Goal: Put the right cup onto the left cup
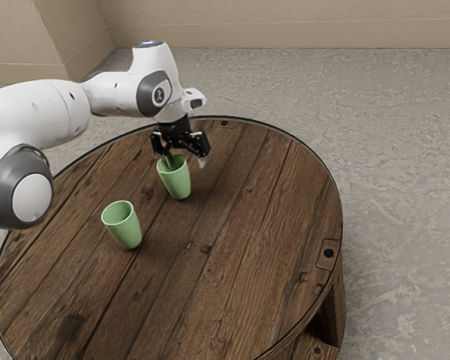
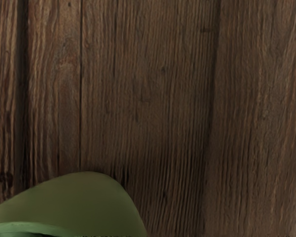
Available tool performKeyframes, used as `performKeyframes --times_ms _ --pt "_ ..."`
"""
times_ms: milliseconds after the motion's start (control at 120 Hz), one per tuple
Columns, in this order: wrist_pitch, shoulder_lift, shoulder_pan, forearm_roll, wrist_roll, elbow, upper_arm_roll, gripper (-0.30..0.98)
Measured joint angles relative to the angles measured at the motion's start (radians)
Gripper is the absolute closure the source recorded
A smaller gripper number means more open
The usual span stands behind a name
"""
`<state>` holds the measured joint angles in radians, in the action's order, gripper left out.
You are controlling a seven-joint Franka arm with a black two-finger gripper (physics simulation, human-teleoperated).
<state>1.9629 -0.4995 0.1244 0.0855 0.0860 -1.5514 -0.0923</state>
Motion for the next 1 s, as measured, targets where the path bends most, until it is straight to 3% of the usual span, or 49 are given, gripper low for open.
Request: performKeyframes --times_ms 208,358,700,775,908,1000 --pt "0.041 0.013 -0.004 0.004 0.032 -0.043 -0.001 0.48" --pt "0.052 0.013 -0.007 0.014 0.050 -0.060 -0.018 0.66" --pt "0.042 0.051 -0.004 0.000 0.079 -0.052 -0.023 0.76" --pt "0.015 0.126 0.004 -0.031 0.091 -0.069 -0.022 0.76" --pt "-0.034 0.384 0.012 -0.106 0.128 -0.251 -0.014 0.77" --pt "-0.074 0.487 -0.008 -0.142 0.157 -0.332 -0.012 0.78"
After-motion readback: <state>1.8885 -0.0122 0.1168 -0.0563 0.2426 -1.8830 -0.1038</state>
